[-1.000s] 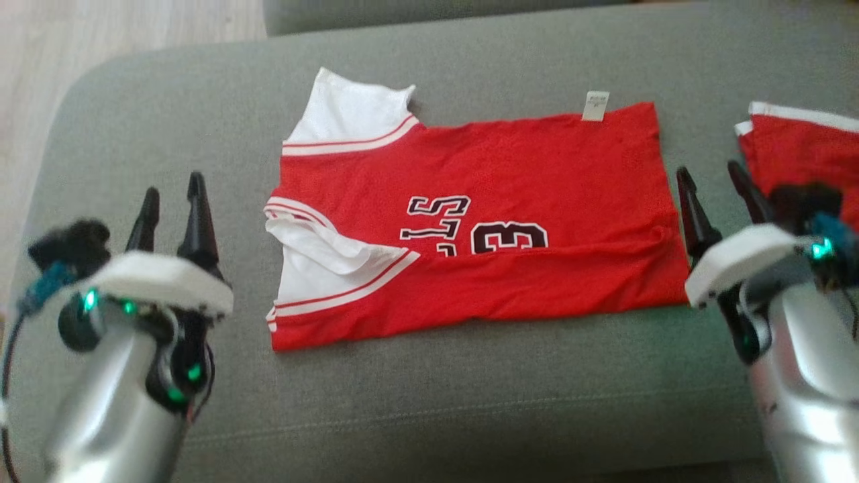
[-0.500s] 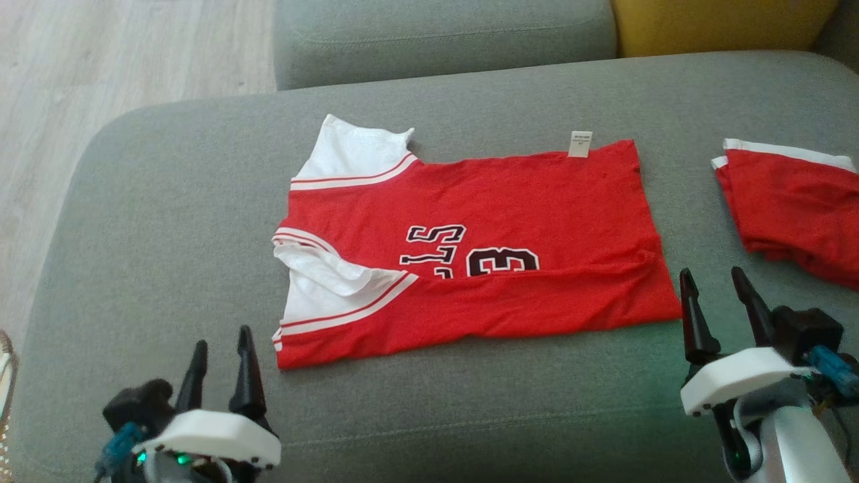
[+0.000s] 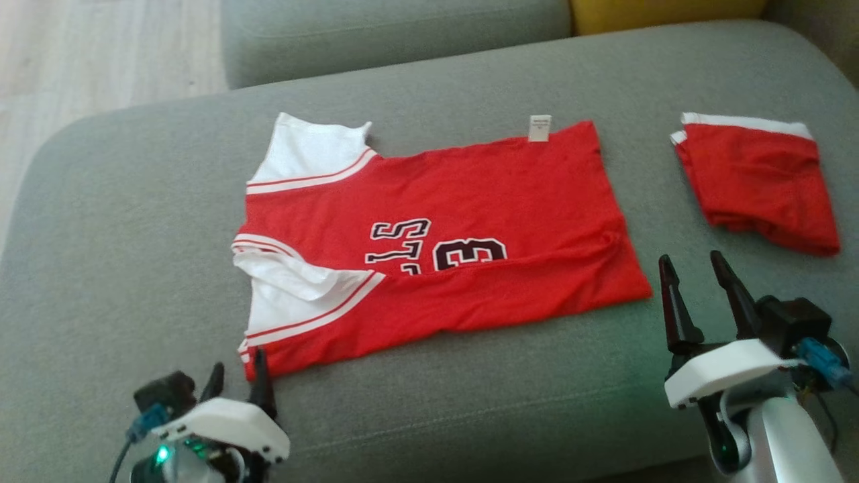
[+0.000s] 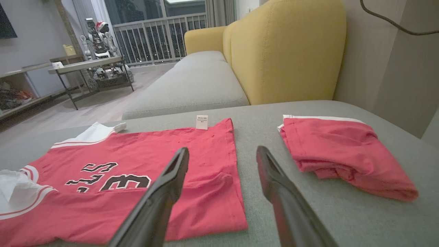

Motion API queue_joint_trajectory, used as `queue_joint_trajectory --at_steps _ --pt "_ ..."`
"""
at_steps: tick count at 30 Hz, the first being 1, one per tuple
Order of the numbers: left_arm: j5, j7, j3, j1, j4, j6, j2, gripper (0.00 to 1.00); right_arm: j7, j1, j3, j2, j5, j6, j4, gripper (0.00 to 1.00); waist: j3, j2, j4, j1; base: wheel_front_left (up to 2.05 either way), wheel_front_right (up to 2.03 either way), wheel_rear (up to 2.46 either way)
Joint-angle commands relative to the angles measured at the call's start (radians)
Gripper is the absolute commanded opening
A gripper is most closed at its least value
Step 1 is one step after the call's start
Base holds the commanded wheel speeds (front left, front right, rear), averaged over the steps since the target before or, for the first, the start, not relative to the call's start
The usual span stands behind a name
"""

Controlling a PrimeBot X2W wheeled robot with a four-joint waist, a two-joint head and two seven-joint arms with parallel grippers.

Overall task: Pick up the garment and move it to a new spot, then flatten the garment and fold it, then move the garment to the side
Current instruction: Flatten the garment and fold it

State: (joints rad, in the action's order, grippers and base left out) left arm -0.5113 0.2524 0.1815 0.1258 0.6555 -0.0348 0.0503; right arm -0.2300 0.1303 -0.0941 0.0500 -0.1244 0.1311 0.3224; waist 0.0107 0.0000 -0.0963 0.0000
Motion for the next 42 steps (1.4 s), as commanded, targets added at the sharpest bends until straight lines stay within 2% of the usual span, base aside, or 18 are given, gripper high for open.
queue_joint_trajectory --at_steps 1,6,11,14,15,16,22,24,27,31,38,42 --pt "-0.007 0.007 -0.037 0.051 -0.005 -0.005 0.004 1.0 -0.001 0.018 0.024 0.0 -0.007 0.0 -0.039 1.0 0.012 0.0 -0.015 0.0 0.0 0.0 0.0" --pt "-0.03 0.005 -0.042 0.101 0.087 0.0 0.003 1.0 -0.001 0.023 0.019 0.0 -0.012 0.0 -0.049 1.0 0.035 0.0 -0.041 0.0 0.0 0.0 0.0" --pt "-0.034 0.003 -0.053 0.141 0.171 -0.03 0.008 1.0 -0.004 0.033 0.022 0.0 -0.019 0.0 -0.051 1.0 0.05 0.0 -0.06 0.0 0.0 0.0 0.0" --pt "-0.042 0.0 -0.056 0.16 0.211 -0.025 0.008 1.0 -0.005 0.038 0.021 0.0 -0.023 0.0 -0.046 1.0 0.057 0.0 -0.065 0.0 0.0 0.0 0.0" --pt "-0.044 -0.002 -0.053 0.165 0.222 -0.017 0.008 0.68 -0.005 0.04 0.021 0.0 -0.022 0.0 -0.042 1.0 0.058 0.0 -0.066 0.0 0.0 0.0 0.0" --pt "-0.044 -0.005 -0.047 0.171 0.232 -0.006 0.008 0.0 -0.004 0.042 0.021 0.0 -0.021 0.0 -0.038 1.0 0.06 0.0 -0.064 0.0 0.0 0.0 0.0" --pt "-0.034 0.004 -0.044 0.195 0.217 0.023 0.02 0.0 0.039 0.065 -0.009 0.0 -0.086 0.0 0.024 1.0 0.063 0.0 -0.038 0.0 0.0 0.0 0.0" --pt "-0.026 0.007 -0.047 0.192 0.186 0.031 0.023 0.0 0.058 0.078 -0.025 0.0 -0.162 0.0 0.068 1.0 0.062 0.0 -0.023 0.0 0.0 0.0 0.0" --pt "-0.007 0.009 -0.058 0.177 0.117 0.034 0.027 0.0 0.083 0.117 -0.046 0.0 -0.341 0.0 0.151 1.0 0.063 0.0 0.002 0.0 0.0 0.0 0.0" --pt "0.025 0.009 -0.068 0.142 0.021 0.036 0.025 0.0 0.102 0.184 -0.048 0.0 -0.454 0.0 0.287 1.0 0.068 0.0 0.028 0.0 0.0 0.0 0.0" --pt "0.049 0.009 -0.05 0.119 -0.053 0.039 0.015 0.0 0.094 0.309 -0.053 0.0 -0.477 0.0 0.56 1.0 0.085 0.0 0.07 0.0 0.0 0.0 0.0" --pt "0.053 0.009 -0.034 0.119 -0.064 0.044 0.012 0.0 0.08 0.356 -0.054 0.0 -0.464 0.0 0.649 1.0 0.095 0.0 0.083 0.0 0.0 0.0 0.0"
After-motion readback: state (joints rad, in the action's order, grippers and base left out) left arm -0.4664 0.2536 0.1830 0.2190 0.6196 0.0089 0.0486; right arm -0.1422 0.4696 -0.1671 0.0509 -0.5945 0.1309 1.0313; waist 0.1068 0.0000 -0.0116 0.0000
